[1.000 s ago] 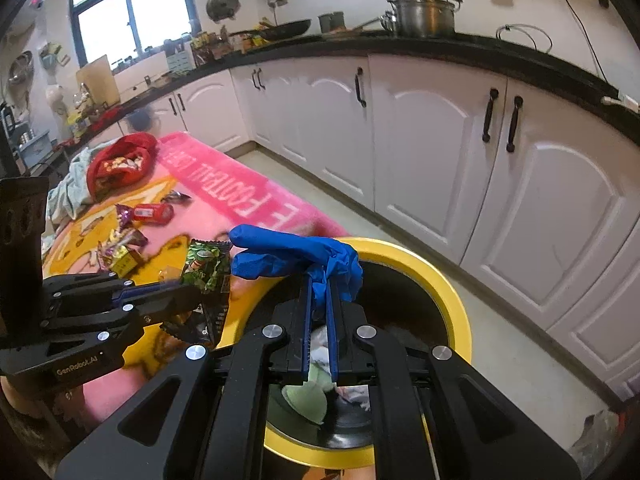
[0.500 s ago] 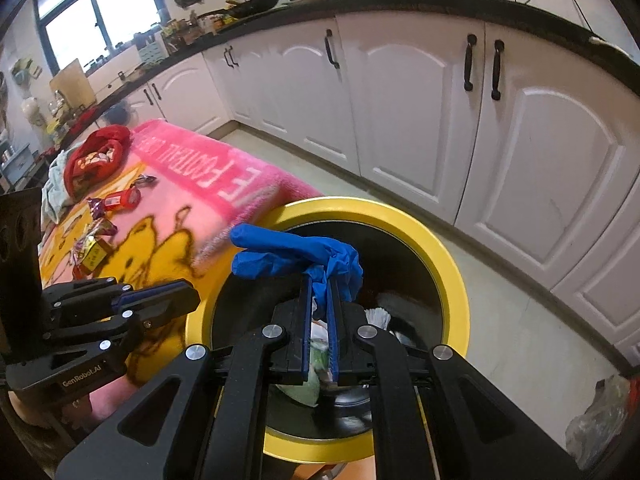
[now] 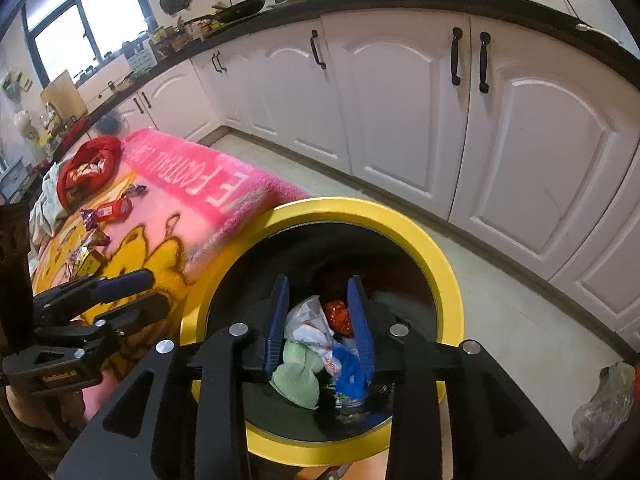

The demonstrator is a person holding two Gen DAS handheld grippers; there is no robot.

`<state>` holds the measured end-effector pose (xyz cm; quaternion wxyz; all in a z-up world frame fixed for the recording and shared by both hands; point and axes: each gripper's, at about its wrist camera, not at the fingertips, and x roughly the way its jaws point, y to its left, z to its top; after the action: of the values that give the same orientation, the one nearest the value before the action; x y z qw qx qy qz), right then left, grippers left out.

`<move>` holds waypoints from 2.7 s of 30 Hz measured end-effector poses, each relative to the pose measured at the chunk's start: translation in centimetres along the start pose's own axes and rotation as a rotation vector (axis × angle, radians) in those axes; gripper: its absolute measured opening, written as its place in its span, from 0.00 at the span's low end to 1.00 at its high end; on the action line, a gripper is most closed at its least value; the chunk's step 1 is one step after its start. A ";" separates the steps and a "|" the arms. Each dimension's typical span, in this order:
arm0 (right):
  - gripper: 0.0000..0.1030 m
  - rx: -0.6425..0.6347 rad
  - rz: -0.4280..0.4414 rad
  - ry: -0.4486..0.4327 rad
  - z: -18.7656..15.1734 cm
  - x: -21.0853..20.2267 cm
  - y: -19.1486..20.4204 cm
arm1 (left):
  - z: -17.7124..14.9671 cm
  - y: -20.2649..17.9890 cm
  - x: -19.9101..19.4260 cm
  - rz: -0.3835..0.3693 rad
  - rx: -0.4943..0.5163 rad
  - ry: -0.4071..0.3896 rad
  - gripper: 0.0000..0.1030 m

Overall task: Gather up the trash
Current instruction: 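Move both open tools back over the candy wrappers on the blanket, then grasp the red candy bar with the left tool while the right tool grasps the red can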

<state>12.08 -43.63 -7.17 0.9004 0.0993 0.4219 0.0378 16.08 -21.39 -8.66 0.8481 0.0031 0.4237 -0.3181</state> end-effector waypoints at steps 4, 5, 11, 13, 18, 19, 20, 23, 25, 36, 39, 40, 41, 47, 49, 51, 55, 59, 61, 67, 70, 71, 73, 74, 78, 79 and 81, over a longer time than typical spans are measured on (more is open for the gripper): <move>0.40 0.005 -0.008 -0.034 0.3 -0.8 0.1 | 0.0 0.9 -1.3 0.016 -0.029 -0.024 0.65; 0.42 0.003 -0.009 -0.042 0.4 -1.0 0.2 | 0.0 1.0 -1.6 0.023 -0.034 -0.032 0.69; 0.53 -0.012 -0.010 -0.085 0.8 -2.1 1.0 | 0.1 1.9 -4.0 0.070 -0.050 -0.093 0.90; 0.55 -0.018 -0.010 -0.099 0.8 -2.4 1.3 | 0.0 2.2 -4.6 0.077 -0.056 -0.104 0.90; 0.59 -0.036 -0.003 -0.127 1.0 -3.2 2.5 | 0.0 3.2 -6.4 0.104 -0.082 -0.142 0.90; 0.59 -0.041 0.000 -0.132 1.0 -3.3 2.7 | -0.1 3.5 -6.7 0.108 -0.084 -0.147 0.90; 0.60 -0.046 0.002 -0.136 1.1 -3.5 2.9 | -0.1 3.7 -7.1 0.115 -0.088 -0.156 0.90; 0.61 -0.061 0.005 -0.152 1.2 -4.0 3.7 | -0.2 4.3 -8.1 0.125 -0.104 -0.175 0.90; 0.61 -0.068 0.010 -0.159 1.3 -4.2 4.2 | -0.3 4.7 -8.7 0.135 -0.111 -0.186 0.90; 0.61 -0.134 0.040 -0.176 1.6 -5.0 7.5 | -0.8 7.1 -11.9 0.195 -0.157 -0.248 0.90; 0.61 -0.152 0.050 -0.179 1.6 -5.2 8.5 | -1.0 7.9 -12.7 0.208 -0.173 -0.263 0.90; 0.61 -0.158 0.053 -0.179 1.6 -5.2 8.7 | -1.0 8.1 -12.9 0.213 -0.178 -0.267 0.90; 0.61 -0.166 0.058 -0.178 1.6 -5.1 9.1 | -1.1 8.4 -13.1 0.217 -0.184 -0.271 0.90; 0.61 -0.206 0.084 -0.163 1.7 -4.7 11.2 | -1.4 10.3 -14.4 0.243 -0.232 -0.294 0.90; 0.61 -0.217 0.096 -0.153 1.8 -4.5 12.0 | -1.6 11.0 -14.8 0.251 -0.249 -0.299 0.90; 0.61 -0.231 0.109 -0.147 1.9 -4.2 12.8 | -1.9 11.9 -15.2 0.263 -0.268 -0.304 0.90; 0.61 -0.269 0.136 -0.141 2.5 -3.5 14.7 | -2.6 13.4 -15.8 0.284 -0.307 -0.310 0.90; 0.61 -0.290 0.172 -0.129 3.2 -2.4 16.6 | -3.3 15.1 -16.6 0.308 -0.348 -0.313 0.90; 0.61 -0.303 0.178 -0.126 3.6 -1.7 17.3 | -3.7 15.9 -16.9 0.319 -0.366 -0.311 0.90; 0.61 -0.349 0.225 -0.094 5.3 0.7 19.9 | -4.9 18.5 -17.3 0.340 -0.430 -0.299 0.90; 0.61 -0.392 0.248 -0.081 6.3 2.2 21.5 | -5.3 19.4 -17.3 0.344 -0.454 -0.287 0.88; 0.61 -0.409 0.259 -0.074 6.7 2.8 22.1 | -5.5 19.8 -17.2 0.345 -0.463 -0.281 0.87; 0.60 -0.454 0.279 -0.064 7.3 3.9 23.6 | -5.7 20.4 -17.0 0.340 -0.481 -0.266 0.79; 0.60 -0.473 0.288 -0.058 7.6 4.4 24.2 | -5.9 20.5 -16.9 0.336 -0.487 -0.260 0.78; 0.57 -0.605 0.325 -0.005 8.6 7.6 27.2 | -6.2 21.3 -16.0 0.301 -0.510 -0.229 0.64; 0.56 -0.633 0.324 0.011 8.8 8.5 27.8 | -6.3 21.4 -15.8 0.295 -0.517 -0.222 0.63; 0.53 -0.688 0.317 0.050 9.0 10.2 28.8 | -6.4 21.7 -15.3 0.269 -0.532 -0.203 0.60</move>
<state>25.98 -15.23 -3.21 0.8536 -0.1457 0.3856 0.3184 16.56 5.84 -7.47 0.8917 -0.1945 0.4009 -0.0798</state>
